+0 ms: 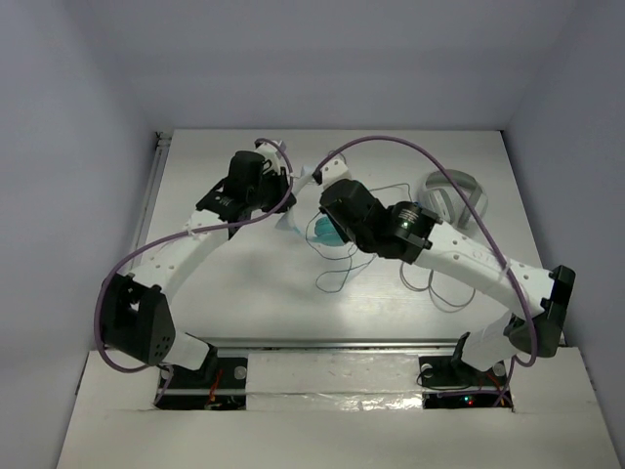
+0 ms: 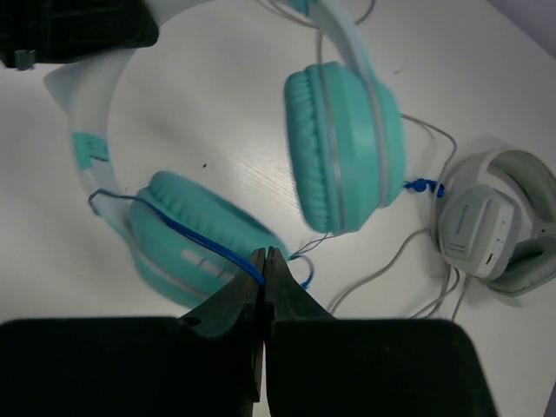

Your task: Wrap the headphones

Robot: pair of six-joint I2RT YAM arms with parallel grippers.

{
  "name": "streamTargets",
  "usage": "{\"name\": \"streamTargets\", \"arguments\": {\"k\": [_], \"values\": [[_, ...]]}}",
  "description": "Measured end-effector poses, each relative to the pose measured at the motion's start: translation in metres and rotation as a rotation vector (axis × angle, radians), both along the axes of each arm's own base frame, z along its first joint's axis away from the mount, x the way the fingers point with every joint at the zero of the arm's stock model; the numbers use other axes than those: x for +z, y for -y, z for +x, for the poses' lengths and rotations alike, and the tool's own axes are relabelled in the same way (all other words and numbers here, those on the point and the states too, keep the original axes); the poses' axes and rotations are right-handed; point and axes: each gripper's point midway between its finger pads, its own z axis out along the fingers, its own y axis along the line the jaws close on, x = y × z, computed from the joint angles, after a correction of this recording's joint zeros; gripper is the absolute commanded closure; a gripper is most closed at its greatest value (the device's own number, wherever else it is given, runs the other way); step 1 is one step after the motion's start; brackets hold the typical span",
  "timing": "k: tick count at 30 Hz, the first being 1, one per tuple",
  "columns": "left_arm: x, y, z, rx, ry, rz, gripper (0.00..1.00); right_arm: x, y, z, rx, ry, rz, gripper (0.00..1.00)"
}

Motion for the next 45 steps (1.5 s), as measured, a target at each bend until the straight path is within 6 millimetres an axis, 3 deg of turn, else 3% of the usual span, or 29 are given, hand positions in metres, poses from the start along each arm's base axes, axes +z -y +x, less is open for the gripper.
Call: {"name": "streamTargets", "arguments": {"k": [7, 12, 21, 28, 39, 45], "values": [[0.016, -0.004, -0.007, -0.102, 0.025, 0.102, 1.0, 0.025, 0.032, 0.005, -0.069, 0.059, 0.037, 1.0], [0.011, -0.005, -0.015, -0.159, 0.016, 0.138, 1.0, 0.028, 0.045, 0.01, -0.104, 0.072, 0.042, 1.0], [0.005, 0.023, -0.041, -0.36, -0.028, 0.062, 1.0, 0.016, 0.061, 0.045, -0.182, 0.086, 0.063, 1.0], [0.017, 0.044, -0.055, -0.468, -0.029, -0.044, 1.0, 0.011, 0.067, 0.064, -0.214, 0.099, 0.116, 1.0], [0.034, 0.044, -0.055, -0.446, -0.015, -0.106, 1.0, 0.002, 0.108, 0.072, -0.36, 0.135, 0.301, 1.0], [0.063, 0.029, -0.046, -0.374, 0.042, -0.167, 1.0, -0.005, 0.101, 0.066, -0.361, 0.134, 0.447, 1.0]]}}
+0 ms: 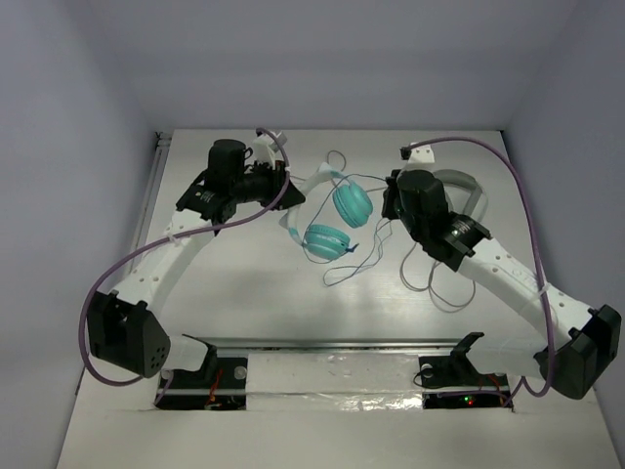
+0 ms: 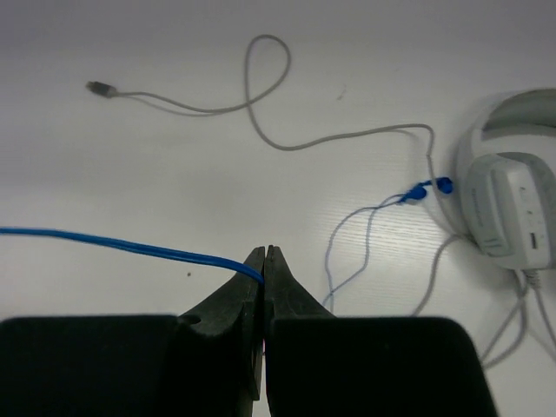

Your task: Wrap the headphones

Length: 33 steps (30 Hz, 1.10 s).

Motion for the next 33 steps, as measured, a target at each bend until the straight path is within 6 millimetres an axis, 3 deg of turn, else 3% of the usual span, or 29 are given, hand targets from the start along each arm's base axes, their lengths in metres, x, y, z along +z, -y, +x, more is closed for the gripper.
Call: {"name": "streamTargets", "arguments": {"k": [4, 11, 15, 19, 22, 28, 33], "values": [[0.014, -0.008, 0.009, 0.046, 0.013, -0.048, 1.0, -0.002, -0.018, -0.005, 0.079, 0.021, 0.099, 1.0], [0.035, -0.007, 0.013, 0.069, 0.011, -0.128, 1.0, -0.022, -0.07, -0.016, 0.339, 0.031, 0.232, 0.95], [0.048, -0.006, 0.013, 0.076, 0.02, -0.152, 1.0, -0.024, -0.09, -0.023, 0.465, 0.059, 0.288, 0.81], [0.065, -0.006, 0.01, 0.085, 0.033, -0.186, 1.0, -0.018, -0.102, -0.021, 0.564, 0.104, 0.35, 0.7], [0.082, -0.005, 0.008, 0.087, 0.054, -0.208, 1.0, -0.019, -0.111, -0.014, 0.617, 0.121, 0.385, 0.68], [0.113, -0.009, 0.011, 0.125, 0.109, -0.235, 1.0, -0.049, -0.126, -0.003, 0.658, 0.068, 0.42, 0.66], [0.138, -0.011, 0.01, 0.145, 0.135, -0.271, 1.0, -0.058, -0.134, -0.003, 0.686, 0.056, 0.454, 0.65]]}}
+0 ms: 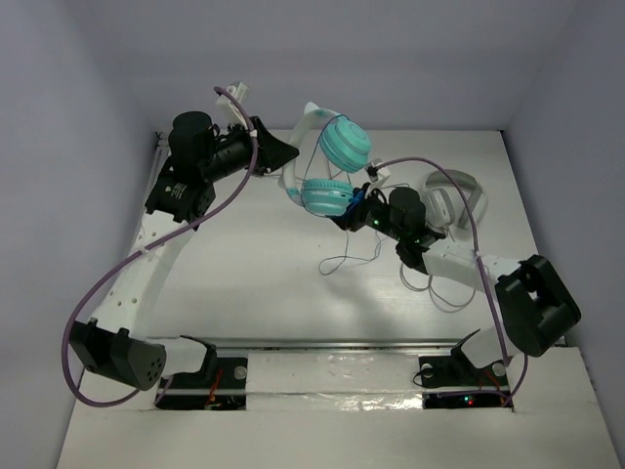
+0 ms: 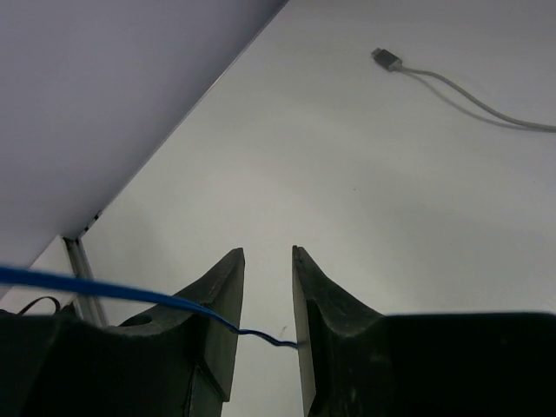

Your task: Wrap the headphones

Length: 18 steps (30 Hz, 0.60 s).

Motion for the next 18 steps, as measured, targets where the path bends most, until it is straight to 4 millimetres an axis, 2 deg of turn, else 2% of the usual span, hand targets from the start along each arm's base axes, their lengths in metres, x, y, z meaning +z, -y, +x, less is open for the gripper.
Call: {"name": "streamTargets", "arguments": {"k": [4, 8, 13, 16, 18], "values": [[0.019, -0.003, 0.002, 0.029, 0.026, -0.021, 1.0, -0.004, -0.006, 0.0, 0.022, -0.011, 0.027, 0.65], [0.047, -0.007, 0.002, 0.06, 0.071, -0.051, 1.0, -0.013, -0.008, -0.006, 0.045, -0.03, 0.07, 0.64], [0.083, -0.012, 0.006, 0.107, 0.133, -0.094, 1.0, -0.048, -0.012, -0.017, 0.076, -0.133, 0.105, 0.62], [0.091, -0.016, 0.012, 0.137, 0.146, -0.106, 1.0, -0.07, -0.011, -0.024, 0.081, -0.198, 0.105, 0.62], [0.091, -0.017, 0.018, 0.153, 0.144, -0.111, 1.0, -0.076, -0.01, -0.028, 0.087, -0.22, 0.11, 0.63]]}}
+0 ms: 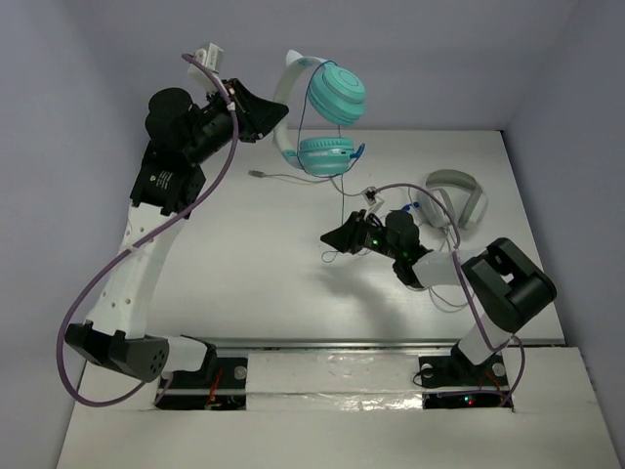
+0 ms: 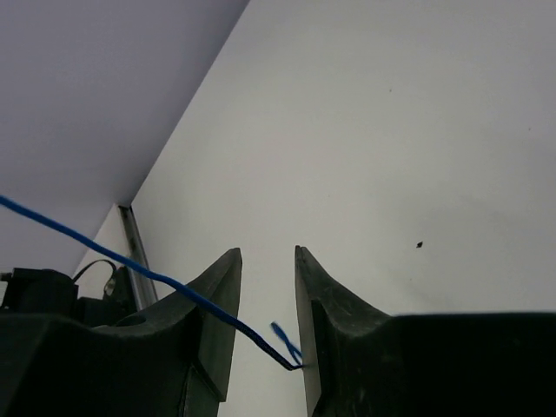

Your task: Wrap the headphones

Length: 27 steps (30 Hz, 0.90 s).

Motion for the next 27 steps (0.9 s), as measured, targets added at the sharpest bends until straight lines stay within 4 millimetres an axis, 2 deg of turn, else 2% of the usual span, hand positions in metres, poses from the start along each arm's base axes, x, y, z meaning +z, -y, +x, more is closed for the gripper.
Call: {"name": "streamTargets", "arguments": {"k": [2, 3, 5, 6, 9, 12, 16, 18, 20, 26, 27], "values": [[-0.002, -0.001, 0.006, 0.016, -0.011, -0.008, 1.0, 0.0, 0.0, -0.003, 0.007, -0.011, 0.014, 0.66], [-0.003, -0.001, 0.01, 0.025, -0.018, -0.012, 1.0, 0.002, -0.001, -0.005, 0.012, -0.014, 0.028, 0.78], [-0.006, -0.004, 0.018, 0.05, -0.029, -0.022, 1.0, 0.004, -0.002, -0.005, 0.013, -0.021, 0.039, 0.86], [-0.006, -0.005, 0.021, 0.062, -0.033, -0.028, 1.0, 0.004, -0.002, -0.006, 0.014, -0.019, 0.04, 0.95], [-0.01, -0.011, 0.031, 0.117, -0.041, -0.046, 1.0, 0.001, -0.008, -0.015, 0.022, -0.046, 0.024, 1.0], [-0.023, -0.021, 0.046, 0.204, -0.059, -0.059, 1.0, 0.0, -0.02, -0.038, 0.044, -0.066, -0.03, 1.0], [-0.058, -0.041, 0.069, 0.339, -0.126, -0.048, 1.0, 0.009, -0.042, -0.086, 0.112, -0.065, -0.109, 1.0], [-0.075, -0.051, 0.08, 0.404, -0.156, -0.035, 1.0, 0.013, -0.047, -0.103, 0.133, -0.066, -0.145, 1.0], [-0.092, -0.06, 0.089, 0.463, -0.179, -0.026, 1.0, 0.015, -0.048, -0.111, 0.134, -0.076, -0.187, 1.0], [-0.16, -0.08, 0.099, 0.604, -0.275, 0.056, 1.0, 0.014, -0.047, -0.115, 0.095, -0.096, -0.362, 1.0], [-0.171, -0.082, 0.099, 0.624, -0.288, 0.077, 1.0, 0.026, -0.054, -0.119, 0.105, -0.08, -0.371, 1.0]]}}
